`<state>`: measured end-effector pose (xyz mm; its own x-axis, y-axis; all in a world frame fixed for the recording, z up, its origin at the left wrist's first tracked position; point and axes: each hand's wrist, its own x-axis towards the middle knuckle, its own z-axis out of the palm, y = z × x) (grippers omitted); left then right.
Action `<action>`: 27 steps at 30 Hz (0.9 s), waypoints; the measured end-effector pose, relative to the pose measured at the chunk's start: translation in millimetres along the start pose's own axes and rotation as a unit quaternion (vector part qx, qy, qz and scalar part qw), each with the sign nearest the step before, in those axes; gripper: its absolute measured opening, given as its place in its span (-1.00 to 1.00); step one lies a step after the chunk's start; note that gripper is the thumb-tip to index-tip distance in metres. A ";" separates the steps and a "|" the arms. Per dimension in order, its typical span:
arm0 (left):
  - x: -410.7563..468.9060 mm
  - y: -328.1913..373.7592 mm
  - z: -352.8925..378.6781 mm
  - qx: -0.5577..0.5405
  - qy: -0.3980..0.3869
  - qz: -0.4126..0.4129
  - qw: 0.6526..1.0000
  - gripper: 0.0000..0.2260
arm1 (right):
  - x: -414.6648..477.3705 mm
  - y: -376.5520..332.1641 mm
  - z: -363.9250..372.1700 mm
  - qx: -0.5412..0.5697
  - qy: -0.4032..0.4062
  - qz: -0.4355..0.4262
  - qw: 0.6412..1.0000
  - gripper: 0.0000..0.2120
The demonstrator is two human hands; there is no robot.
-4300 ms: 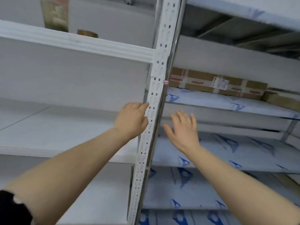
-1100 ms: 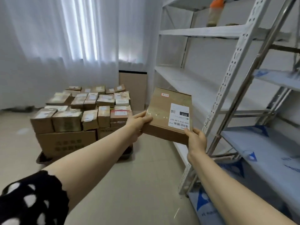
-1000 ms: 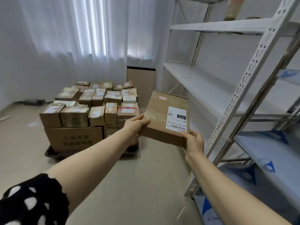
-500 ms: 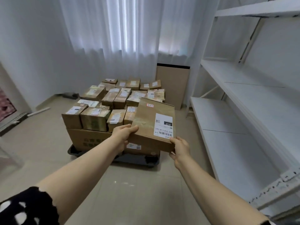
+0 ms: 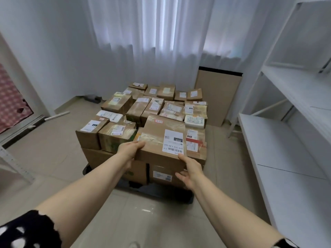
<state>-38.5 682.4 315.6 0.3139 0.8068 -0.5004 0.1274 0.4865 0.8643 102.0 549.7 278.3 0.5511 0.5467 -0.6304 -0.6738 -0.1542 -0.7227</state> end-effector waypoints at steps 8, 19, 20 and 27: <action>147.6 89.0 -26.1 0.002 -0.001 -0.020 1.000 -0.66 | 115.8 -48.1 128.1 0.005 0.010 -0.003 1.000 -0.88; 282.7 142.0 -53.8 -0.013 0.025 -0.051 0.998 -0.77 | 239.7 -84.0 239.1 0.004 -0.002 0.033 0.999 -0.93; 292.5 144.0 -62.5 -0.009 0.035 -0.057 0.998 -0.76 | 246.3 -82.0 248.9 -0.002 -0.008 0.037 0.999 -0.93; 368.0 177.6 -132.9 -0.021 0.068 -0.065 0.995 -0.63 | 276.1 -76.6 344.1 0.008 -0.035 0.041 0.999 -0.94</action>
<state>-25.4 1110.3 278.3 0.1658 0.7723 -0.6133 0.1187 0.6017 0.7898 136.4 995.6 257.1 0.4592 0.5884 -0.6656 -0.7233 -0.1873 -0.6646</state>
